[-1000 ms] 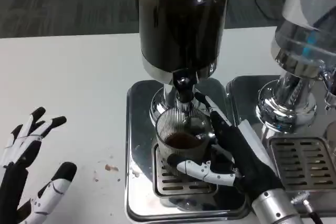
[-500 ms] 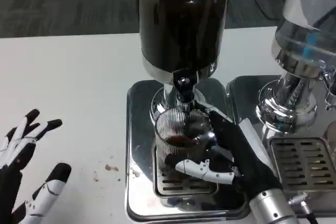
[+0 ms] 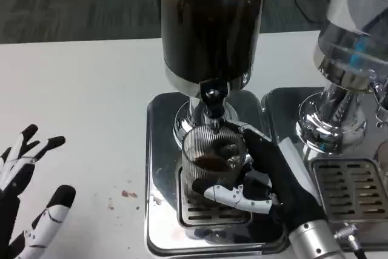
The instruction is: Grasp the cup under the faucet to collect the drink, then remove the cup.
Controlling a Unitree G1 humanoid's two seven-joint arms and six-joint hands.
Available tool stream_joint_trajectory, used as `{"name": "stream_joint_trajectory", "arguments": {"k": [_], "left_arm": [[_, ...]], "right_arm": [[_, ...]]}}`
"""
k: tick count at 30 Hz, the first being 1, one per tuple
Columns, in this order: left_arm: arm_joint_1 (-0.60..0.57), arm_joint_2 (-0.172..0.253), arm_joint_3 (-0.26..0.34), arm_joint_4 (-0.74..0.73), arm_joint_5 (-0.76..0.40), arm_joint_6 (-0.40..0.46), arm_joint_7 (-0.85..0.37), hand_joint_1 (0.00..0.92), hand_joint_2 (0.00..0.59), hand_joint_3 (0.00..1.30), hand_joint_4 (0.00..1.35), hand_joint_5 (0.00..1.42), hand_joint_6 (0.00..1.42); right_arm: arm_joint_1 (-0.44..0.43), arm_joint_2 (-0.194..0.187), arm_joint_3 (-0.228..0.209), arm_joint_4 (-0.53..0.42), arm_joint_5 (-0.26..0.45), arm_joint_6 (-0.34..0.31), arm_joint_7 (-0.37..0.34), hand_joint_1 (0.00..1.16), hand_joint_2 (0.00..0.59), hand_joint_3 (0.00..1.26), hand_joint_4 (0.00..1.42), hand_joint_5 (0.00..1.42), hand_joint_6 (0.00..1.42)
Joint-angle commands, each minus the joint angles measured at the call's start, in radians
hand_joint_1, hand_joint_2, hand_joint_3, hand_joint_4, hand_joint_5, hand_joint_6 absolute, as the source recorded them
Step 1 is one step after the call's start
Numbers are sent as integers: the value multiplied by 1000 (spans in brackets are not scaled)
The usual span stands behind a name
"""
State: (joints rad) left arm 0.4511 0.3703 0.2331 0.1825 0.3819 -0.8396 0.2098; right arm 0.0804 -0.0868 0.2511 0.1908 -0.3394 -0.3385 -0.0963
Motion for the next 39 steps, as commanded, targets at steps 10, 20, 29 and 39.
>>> {"name": "stream_joint_trajectory", "arguments": {"k": [10, 20, 29, 39], "left_arm": [[-3, -4, 3, 0, -14, 15, 0, 0, 233, 250, 0, 114, 0], [-2, -2, -1, 1, -21, 15, -3, 0, 229, 250, 0, 120, 0], [-26, 13, -18, 28, -14, 10, -14, 0, 229, 249, 0, 120, 0], [-67, 32, -42, 69, -9, 6, -35, 0, 228, 230, 0, 111, 0]], "right_arm": [[3, 17, -9, -1, -13, -53, -66, 920, 150, 380, 498, 748, 1008], [7, 24, -9, -2, -21, -64, -100, 934, 153, 425, 542, 815, 1102], [32, -15, -28, -64, -49, -59, -114, 939, 155, 450, 568, 842, 1160], [63, -35, -40, -112, -71, -50, -122, 936, 153, 474, 585, 859, 1185]]}}
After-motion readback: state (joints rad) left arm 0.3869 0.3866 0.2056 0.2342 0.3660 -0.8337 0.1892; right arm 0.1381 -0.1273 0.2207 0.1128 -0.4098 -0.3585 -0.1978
